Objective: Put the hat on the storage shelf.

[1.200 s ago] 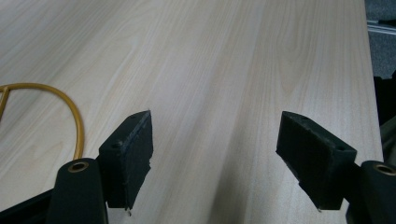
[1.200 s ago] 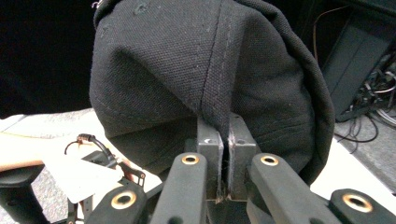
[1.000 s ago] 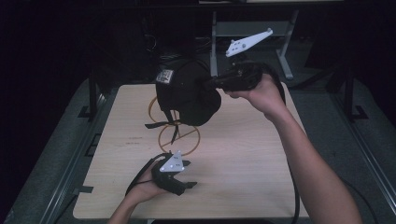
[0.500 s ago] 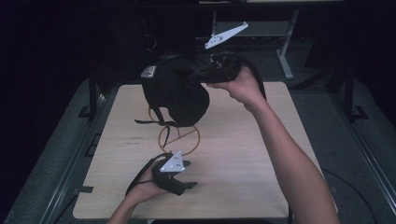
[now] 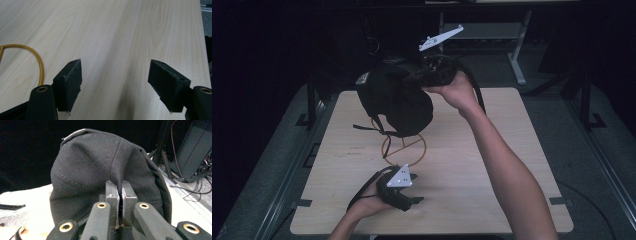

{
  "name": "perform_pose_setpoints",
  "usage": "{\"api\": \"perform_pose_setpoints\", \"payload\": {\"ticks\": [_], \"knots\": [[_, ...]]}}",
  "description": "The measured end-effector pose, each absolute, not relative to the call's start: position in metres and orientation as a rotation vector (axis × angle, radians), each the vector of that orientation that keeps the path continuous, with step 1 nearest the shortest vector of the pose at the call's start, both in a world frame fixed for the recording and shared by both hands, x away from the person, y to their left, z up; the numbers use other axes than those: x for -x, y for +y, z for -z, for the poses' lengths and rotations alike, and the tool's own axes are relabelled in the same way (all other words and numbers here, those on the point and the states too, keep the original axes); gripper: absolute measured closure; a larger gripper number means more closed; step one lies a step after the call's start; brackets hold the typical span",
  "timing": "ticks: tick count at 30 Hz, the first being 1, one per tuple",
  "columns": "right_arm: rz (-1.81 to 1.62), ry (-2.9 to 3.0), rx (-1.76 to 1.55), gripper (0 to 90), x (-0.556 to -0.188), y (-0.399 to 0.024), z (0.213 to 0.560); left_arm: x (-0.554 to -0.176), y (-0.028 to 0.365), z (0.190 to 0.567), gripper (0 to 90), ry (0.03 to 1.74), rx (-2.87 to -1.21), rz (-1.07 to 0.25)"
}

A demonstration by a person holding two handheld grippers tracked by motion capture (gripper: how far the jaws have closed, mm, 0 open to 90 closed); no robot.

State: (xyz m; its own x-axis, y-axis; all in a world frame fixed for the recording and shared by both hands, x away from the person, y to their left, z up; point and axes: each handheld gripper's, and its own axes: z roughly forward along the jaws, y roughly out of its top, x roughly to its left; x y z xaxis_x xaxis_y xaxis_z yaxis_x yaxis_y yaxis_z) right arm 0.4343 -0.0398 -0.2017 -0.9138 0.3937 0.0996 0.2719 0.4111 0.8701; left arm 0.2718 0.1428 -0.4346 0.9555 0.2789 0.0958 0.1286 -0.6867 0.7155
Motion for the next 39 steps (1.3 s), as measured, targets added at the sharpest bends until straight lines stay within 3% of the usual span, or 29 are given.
{"api": "perform_pose_setpoints", "payload": {"ticks": [5,10,11,15,26,39], "knots": [[-1.529,2.521,-0.633,85.6,-0.440,-0.029,0.204,-0.272,0.142,0.434,27.0,0.278,-2.332,-0.252],[-1.525,2.511,-0.694,75.8,-0.449,-0.017,0.212,-0.273,0.143,0.434,27.0,0.275,-2.326,-0.249],[-1.491,2.511,-0.694,59.4,-0.452,-0.012,0.216,-0.272,0.143,0.435,27.0,0.282,-2.327,-0.244],[-1.499,2.507,-0.731,52.5,-0.453,-0.012,0.219,-0.272,0.142,0.436,27.0,0.285,-2.327,-0.240],[-1.530,2.494,-0.806,43.4,-0.448,-0.049,0.236,-0.271,0.144,0.435,26.9,0.291,-2.329,-0.249],[-1.547,2.485,-0.815,39.7,-0.437,-0.082,0.249,-0.273,0.148,0.435,26.8,0.339,-2.287,-0.267]]}}
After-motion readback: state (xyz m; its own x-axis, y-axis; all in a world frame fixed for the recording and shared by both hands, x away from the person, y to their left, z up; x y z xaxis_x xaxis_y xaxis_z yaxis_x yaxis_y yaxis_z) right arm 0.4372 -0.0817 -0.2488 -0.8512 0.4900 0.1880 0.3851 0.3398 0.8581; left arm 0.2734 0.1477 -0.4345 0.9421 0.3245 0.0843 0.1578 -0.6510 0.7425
